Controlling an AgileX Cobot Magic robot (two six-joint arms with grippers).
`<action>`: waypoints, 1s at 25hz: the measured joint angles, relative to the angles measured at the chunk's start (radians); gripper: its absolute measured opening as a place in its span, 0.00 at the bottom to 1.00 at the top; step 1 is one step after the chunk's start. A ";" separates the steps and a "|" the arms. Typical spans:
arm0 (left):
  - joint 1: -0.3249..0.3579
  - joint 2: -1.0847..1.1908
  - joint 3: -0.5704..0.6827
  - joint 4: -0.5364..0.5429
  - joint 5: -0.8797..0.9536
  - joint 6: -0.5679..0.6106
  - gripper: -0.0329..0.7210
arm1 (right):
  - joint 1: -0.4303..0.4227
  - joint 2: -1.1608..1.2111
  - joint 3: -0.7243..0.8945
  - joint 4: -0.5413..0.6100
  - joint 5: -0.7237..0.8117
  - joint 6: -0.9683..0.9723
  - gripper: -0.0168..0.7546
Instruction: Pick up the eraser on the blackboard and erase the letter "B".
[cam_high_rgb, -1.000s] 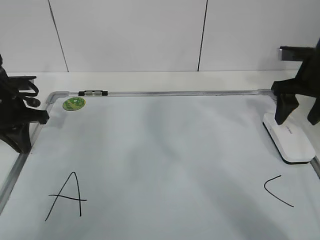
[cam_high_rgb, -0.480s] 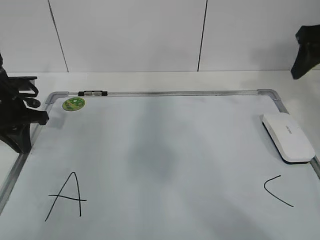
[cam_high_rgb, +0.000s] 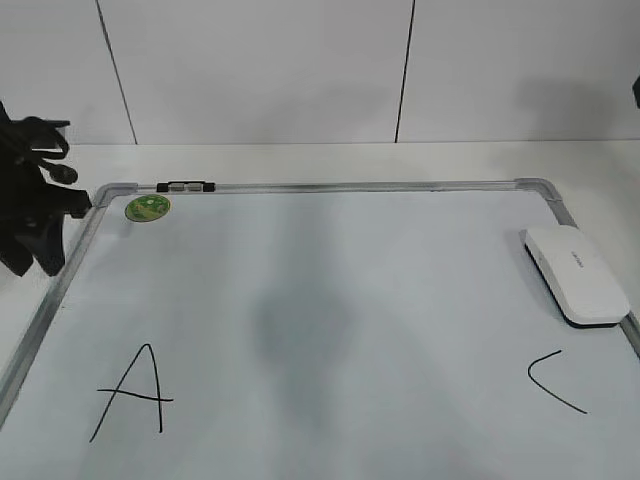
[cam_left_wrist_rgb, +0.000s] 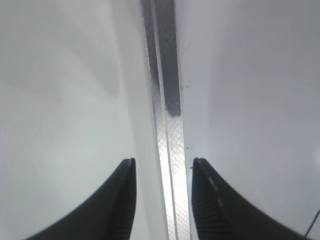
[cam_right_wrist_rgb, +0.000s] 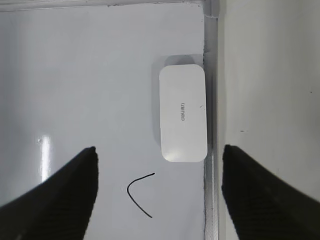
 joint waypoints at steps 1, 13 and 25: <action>0.000 -0.009 -0.008 0.000 0.021 0.000 0.42 | 0.000 -0.016 0.014 0.000 0.000 0.000 0.79; 0.000 -0.148 -0.013 0.000 0.091 0.000 0.41 | 0.000 -0.247 0.249 0.000 0.011 0.002 0.79; 0.000 -0.511 0.243 0.007 0.108 0.000 0.38 | 0.000 -0.589 0.508 0.000 0.013 0.004 0.78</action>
